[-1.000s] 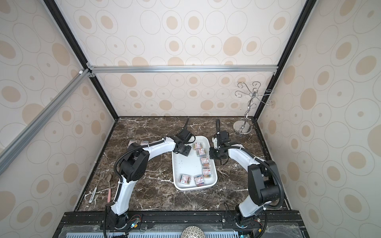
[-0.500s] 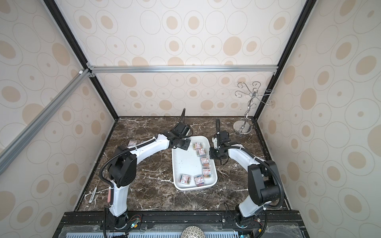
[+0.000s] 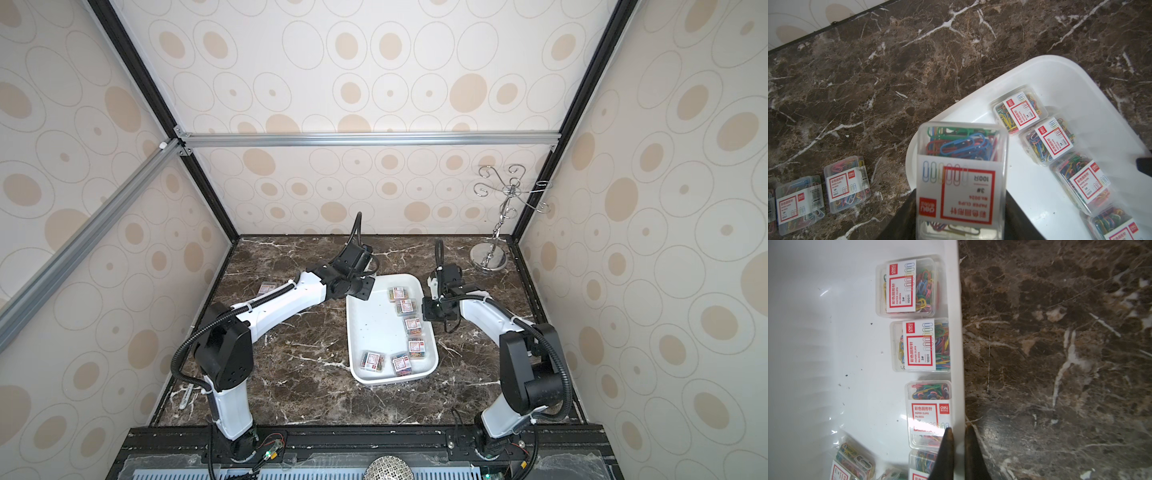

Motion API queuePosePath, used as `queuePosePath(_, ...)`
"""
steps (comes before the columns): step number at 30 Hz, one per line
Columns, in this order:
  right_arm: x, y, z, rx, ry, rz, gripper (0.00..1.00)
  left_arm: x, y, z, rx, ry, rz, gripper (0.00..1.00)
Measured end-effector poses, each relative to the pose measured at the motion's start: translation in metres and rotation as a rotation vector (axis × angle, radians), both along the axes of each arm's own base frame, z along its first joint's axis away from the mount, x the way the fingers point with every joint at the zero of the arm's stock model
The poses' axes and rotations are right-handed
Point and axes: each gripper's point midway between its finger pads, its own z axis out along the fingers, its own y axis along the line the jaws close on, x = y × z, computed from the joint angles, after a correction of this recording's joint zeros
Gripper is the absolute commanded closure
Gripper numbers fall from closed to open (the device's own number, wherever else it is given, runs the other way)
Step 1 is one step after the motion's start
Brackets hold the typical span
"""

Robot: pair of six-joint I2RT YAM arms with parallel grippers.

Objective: Take the paper clips out of the storage box
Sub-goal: Place the boxed paper clips at the center of the board.

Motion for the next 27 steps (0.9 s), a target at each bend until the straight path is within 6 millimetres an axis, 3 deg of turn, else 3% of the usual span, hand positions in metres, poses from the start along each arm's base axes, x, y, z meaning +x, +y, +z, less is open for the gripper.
queuePosePath(13, 0.000, 0.000, 0.000, 0.000, 0.000, 0.000, 1.00, -0.023, 0.081, -0.003, 0.023, 0.010, 0.119, 0.47)
queuePosePath(27, 0.000, 0.000, 0.001, -0.004, 0.000, 0.004, 1.00, -0.058, 0.177, -0.049, 0.052, 0.068, 0.318, 0.48)
